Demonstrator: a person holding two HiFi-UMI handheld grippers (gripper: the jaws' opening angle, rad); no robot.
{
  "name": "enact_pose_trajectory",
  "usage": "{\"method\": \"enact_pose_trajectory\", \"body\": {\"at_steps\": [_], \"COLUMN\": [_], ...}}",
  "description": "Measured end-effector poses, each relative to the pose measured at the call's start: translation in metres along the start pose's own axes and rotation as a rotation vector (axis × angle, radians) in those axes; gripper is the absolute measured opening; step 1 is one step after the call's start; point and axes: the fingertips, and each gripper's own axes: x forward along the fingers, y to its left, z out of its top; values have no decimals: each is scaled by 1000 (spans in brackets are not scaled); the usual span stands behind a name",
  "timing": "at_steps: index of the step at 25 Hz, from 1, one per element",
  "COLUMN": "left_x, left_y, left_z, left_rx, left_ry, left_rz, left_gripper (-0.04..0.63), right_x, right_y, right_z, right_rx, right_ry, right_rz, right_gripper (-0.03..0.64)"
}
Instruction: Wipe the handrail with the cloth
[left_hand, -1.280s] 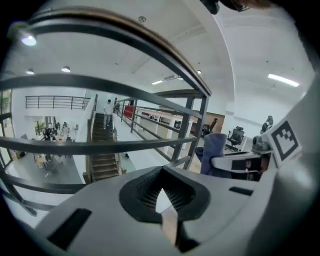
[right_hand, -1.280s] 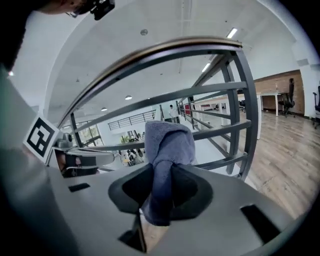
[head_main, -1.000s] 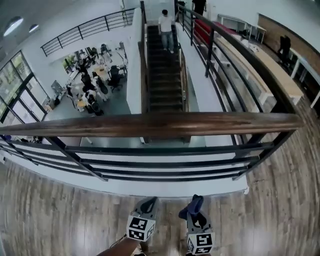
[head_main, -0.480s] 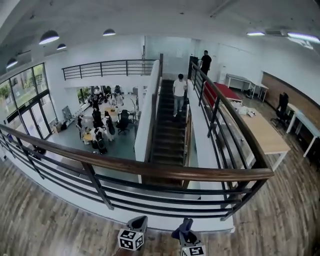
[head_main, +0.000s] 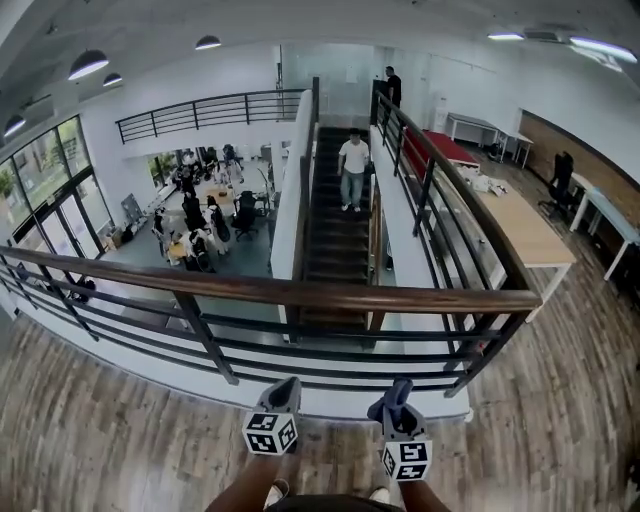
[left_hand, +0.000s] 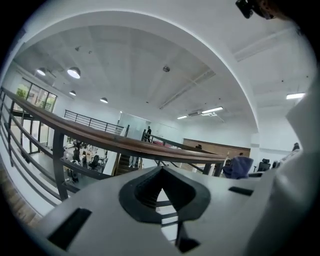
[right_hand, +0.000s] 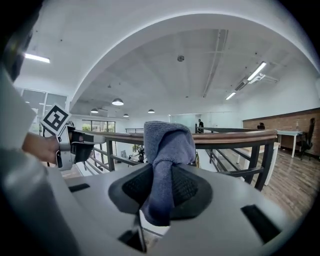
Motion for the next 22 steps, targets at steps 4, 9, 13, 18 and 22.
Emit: {"method": "enact_pose_trajectory", "body": {"at_steps": [4,9,13,18,22], "left_x": [-2,-13,-11,-17,-13], "left_y": [-5,-1,0,-2,7], "left_z": [-1,-10,-4,4,10], "left_rx": [7,27,73,118,164], "left_ry": [4,7,1,-5,-17], "left_rz": [10,22,36,47,49], "left_gripper": [-2,-2,-2,-2,-2], "right_x": [0,3,12,17,34], "right_y": [4,17,21,34,48], "right_z": [2,9,16,24,36], "right_rx": [-6,-27,-44,-42,-49], "right_ry": [-12,-48,-61,-73,-91], "right_rz": [8,16,27,38,45], "right_gripper": [95,96,95,95,95]}}
